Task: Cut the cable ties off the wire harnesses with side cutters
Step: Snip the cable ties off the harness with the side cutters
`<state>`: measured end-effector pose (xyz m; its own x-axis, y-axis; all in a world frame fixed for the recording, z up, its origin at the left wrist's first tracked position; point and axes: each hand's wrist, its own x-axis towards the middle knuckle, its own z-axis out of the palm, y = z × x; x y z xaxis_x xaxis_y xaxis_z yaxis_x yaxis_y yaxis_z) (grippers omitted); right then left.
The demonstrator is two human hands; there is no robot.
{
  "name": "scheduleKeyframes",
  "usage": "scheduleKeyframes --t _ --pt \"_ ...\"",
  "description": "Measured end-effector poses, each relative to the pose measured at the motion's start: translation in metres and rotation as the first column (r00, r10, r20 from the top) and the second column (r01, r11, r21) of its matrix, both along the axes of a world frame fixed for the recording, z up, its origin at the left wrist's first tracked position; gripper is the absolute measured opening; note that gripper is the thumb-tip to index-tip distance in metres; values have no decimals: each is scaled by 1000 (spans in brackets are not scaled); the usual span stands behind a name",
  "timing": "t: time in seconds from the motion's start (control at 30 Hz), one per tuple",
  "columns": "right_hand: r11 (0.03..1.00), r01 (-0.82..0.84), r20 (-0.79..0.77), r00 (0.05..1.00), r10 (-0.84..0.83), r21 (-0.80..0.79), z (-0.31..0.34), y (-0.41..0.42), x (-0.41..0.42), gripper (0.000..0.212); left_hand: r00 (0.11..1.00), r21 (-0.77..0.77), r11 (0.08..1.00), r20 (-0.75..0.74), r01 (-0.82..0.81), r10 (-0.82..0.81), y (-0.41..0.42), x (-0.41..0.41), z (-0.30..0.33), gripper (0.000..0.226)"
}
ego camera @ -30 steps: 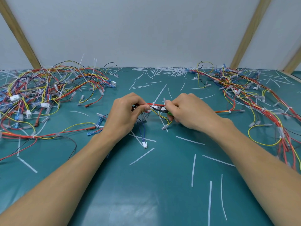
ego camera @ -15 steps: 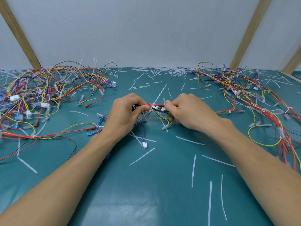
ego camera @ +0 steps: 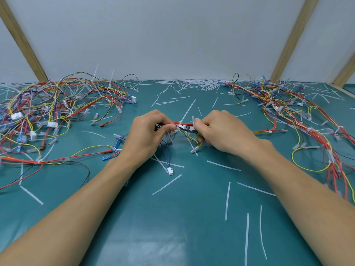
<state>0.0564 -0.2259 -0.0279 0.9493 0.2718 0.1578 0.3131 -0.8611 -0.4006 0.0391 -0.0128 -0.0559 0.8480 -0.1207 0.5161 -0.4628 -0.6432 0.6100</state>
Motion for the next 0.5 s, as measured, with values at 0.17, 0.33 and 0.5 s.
scheduleKeyframes --t 0.17,0.33,0.5 --pt "1000 7 13 1000 -7 -9 1 0 -1 57 1000 -9 1000 2 4 -4 0 0 1 8" --pt "1000 12 21 1000 -12 3 2 -1 0 55 1000 -20 1000 1 1 -1 -1 0 1 8" --pt "983 95 163 979 -121 156 4 0 2 64 1000 -11 1000 -2 13 -13 0 1 0 8"
